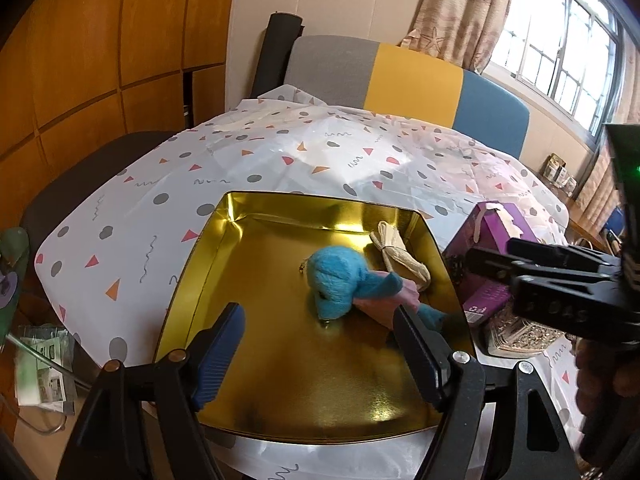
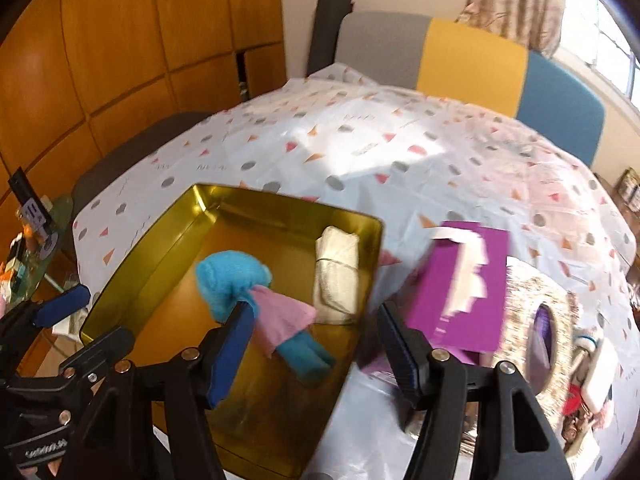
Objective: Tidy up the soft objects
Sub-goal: 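Lower the bear into the gold tray and open the right gripper, then grasp the red sock with the left gripper while the right gripper reaches the sponge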
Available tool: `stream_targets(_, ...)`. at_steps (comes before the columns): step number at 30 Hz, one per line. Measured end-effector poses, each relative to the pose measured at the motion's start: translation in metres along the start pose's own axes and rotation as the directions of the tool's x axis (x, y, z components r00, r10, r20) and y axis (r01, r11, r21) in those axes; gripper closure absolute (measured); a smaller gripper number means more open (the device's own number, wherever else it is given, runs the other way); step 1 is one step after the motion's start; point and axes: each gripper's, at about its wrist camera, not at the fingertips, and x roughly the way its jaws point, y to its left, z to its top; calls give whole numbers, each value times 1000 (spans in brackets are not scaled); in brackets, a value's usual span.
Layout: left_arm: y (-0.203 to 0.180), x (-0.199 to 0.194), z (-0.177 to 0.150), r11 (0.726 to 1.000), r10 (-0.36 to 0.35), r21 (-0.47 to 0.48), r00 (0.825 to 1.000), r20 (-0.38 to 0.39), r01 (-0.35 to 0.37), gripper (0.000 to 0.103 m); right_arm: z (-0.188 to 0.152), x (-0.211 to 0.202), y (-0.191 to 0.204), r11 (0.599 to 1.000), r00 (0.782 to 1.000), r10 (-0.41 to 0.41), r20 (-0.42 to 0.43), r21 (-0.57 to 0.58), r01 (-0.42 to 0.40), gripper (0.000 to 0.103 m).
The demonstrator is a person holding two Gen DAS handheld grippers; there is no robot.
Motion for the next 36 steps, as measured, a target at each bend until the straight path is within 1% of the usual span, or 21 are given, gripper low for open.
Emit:
stream_targets(6,-13,-1,-2,999,-14,34,1000,-5,14,26,-12,-27,-18,998,997,-41,72,41,38,38)
stream_targets(12,-27,-5,-3,996,-44,73,999,-5,44,26,-26,-54,-46,992,987,-93,132,94,81,38)
stream_targets(17,-42,-8,-3,991,-75,110,997,-5,75,26,-44,-78,-86,975,975,-166,149,171,140,38)
stream_targets(21,-55,-12,-1,985,-103,136,995,2,102,26,-65,-96,-132,942,960,-249,126,263,210,38)
stream_targets(23,-63,-13,1,981,-119,157,993,4,117,26,-77,-103,-161,914,952,-290,100,324,244,38)
stream_targets(26,-81,-17,4,967,-157,206,988,4,152,26,-99,-112,-202,856,931,-360,54,417,307,38)
stream_targets(29,-104,-22,7,948,-196,256,981,-1,190,26,-123,-121,-243,781,904,-427,0,505,369,38)
stream_targets(30,-111,-22,8,942,-206,270,979,-2,199,26,-132,-124,-259,747,894,-448,-23,539,388,38)
stream_targets(33,-138,-26,12,917,-241,325,970,-9,231,26,-154,-127,-292,672,875,-478,-71,612,417,38)
stream_targets(35,-162,-29,15,890,-277,373,961,-16,263,26,-169,-128,-313,619,863,-496,-92,660,426,38)
stream_targets(36,-171,-30,15,878,-291,392,957,-20,275,26,-177,-129,-319,600,858,-504,-99,675,430,38)
